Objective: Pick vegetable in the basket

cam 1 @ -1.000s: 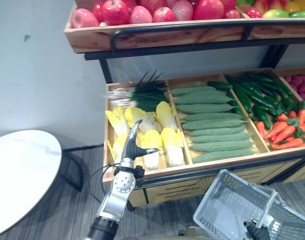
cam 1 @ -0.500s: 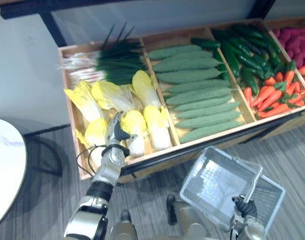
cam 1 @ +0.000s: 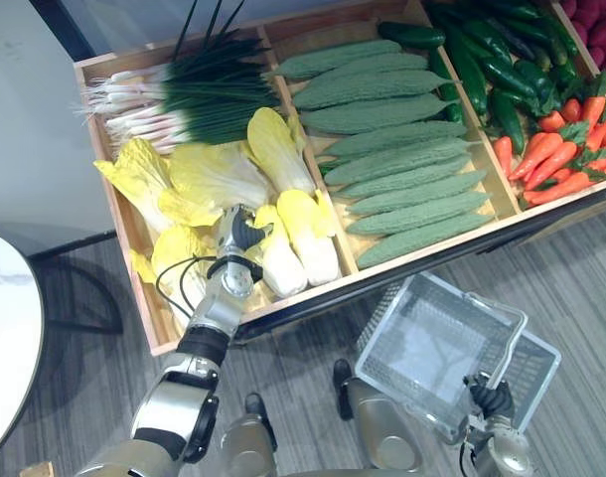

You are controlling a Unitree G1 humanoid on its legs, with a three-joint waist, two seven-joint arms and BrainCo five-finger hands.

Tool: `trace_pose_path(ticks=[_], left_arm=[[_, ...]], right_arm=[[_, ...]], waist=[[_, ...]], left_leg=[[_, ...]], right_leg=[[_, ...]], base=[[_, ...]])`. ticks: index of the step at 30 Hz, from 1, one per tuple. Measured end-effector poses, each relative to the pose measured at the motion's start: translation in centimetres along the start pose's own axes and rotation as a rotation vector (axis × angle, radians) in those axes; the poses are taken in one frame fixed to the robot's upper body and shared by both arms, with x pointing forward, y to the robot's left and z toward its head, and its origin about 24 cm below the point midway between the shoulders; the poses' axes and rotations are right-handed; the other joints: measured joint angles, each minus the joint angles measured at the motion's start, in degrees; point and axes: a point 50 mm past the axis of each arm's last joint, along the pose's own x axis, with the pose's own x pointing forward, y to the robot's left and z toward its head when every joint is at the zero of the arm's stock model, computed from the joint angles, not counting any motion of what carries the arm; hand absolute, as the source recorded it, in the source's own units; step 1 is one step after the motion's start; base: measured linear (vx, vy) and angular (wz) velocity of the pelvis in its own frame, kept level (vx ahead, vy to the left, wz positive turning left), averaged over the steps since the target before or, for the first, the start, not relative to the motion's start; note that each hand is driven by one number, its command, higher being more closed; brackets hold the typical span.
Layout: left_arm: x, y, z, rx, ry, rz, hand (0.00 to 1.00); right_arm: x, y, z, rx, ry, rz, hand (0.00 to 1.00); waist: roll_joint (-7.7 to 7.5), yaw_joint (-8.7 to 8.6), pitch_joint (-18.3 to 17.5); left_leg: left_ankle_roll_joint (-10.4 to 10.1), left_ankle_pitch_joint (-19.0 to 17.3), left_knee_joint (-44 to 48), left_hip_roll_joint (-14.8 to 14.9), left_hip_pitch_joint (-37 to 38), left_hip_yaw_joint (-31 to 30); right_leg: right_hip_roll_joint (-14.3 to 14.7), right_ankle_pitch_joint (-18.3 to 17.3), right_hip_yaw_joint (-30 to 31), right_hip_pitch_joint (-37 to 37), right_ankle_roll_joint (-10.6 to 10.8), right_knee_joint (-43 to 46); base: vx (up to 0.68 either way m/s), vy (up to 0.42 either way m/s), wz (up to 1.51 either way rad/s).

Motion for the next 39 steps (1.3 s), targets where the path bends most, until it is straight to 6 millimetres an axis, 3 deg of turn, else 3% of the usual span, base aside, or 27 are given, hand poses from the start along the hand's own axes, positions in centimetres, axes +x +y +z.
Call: trace_pose_path(ticks=[9, 14, 23, 28, 32, 35, 38, 39], left_arm=[[-3.2, 0.0, -0.8, -0.070, -0.006, 0.021, 1.00], [-5.1, 0.2, 0.0, -0.156, -0.052, 0.047, 1.00], [-8.1, 2.1, 2.2, -0.246, -0.173, 0.152, 1.00], [-10.1, 3.5, 4.4, -0.326, -0.266, 0.219, 1.00], [-10.7, 3.3, 6.4, -0.408, -0.348, 0.205, 1.00], [-10.8, 3.5, 7.2, -0.468, -0.377, 0.207, 1.00], [-10.9, 3.0, 7.5, -0.507, -0.376, 0.181, 1.00], [-10.9, 2.8, 7.6, -0.514, -0.375, 0.172, 1.00]], right_arm=[[-0.3, -0.8, -1.0, -0.007, 0.033, -0.027, 1.00], [-0.3, -1.4, -1.5, -0.005, 0.055, -0.053, 1.00], [-0.9, -1.9, -2.5, -0.018, 0.093, -0.081, 1.00], [-1.1, -0.7, -0.6, -0.037, -0.004, -0.064, 1.00], [-2.3, -0.6, 0.6, -0.053, -0.058, -0.077, 1.00], [-2.8, -0.1, 2.6, -0.035, -0.144, -0.077, 1.00], [-2.9, 0.9, 4.7, -0.028, -0.234, -0.060, 1.00], [-2.7, 1.4, 5.2, -0.028, -0.255, -0.045, 1.00]], waist=[[0.62, -0.20, 0.0], [1.25, -0.17, -0.7], [1.79, -0.29, -5.3], [1.98, 0.55, -5.7], [2.33, 0.59, -6.3], [2.44, 0.36, -6.5], [1.89, 0.20, -6.5], [1.74, -0.16, -6.6]], left_leg=[[0.1, 0.2, -1.6, -1.3, 3.9, -0.8], [0.3, 0.5, -3.0, -1.6, 5.0, -1.4], [0.5, 0.6, -4.2, -1.6, 8.1, -0.4], [0.7, -2.5, -0.7, 0.7, 9.1, 5.4], [0.6, -5.8, 4.5, 3.5, 8.6, 11.2], [0.8, -8.2, 8.3, 5.8, 8.7, 18.0], [1.1, -8.7, 8.3, 6.8, 12.3, 27.2], [1.2, -8.7, 7.6, 6.6, 14.3, 29.6]], right_leg=[[-0.9, -0.6, -0.4, 4.0, 0.5, -0.9], [-0.9, -0.2, -0.8, 5.5, 1.0, -2.5], [-0.5, 0.2, 0.1, 8.1, 1.2, -4.2], [2.7, 2.5, 5.2, 8.5, 1.9, -6.6], [5.8, 4.1, 10.3, 6.9, 2.8, -7.4], [8.3, 6.5, 14.8, 3.9, 2.4, -7.6], [0.6, 5.0, -3.2, 1.1, -0.4, -7.3], [-3.7, 4.4, -13.1, 1.1, -2.0, -6.2]], base=[[-0.01, 0.015, 0.06], [0.02, 0.011, 0.05], [0.02, 0.009, -0.07], [-0.08, 0.014, -0.53], [-0.04, 0.034, -0.87], [-0.02, 0.066, -1.33], [0.00, 0.060, -1.51], [0.08, 0.000, -1.27]])
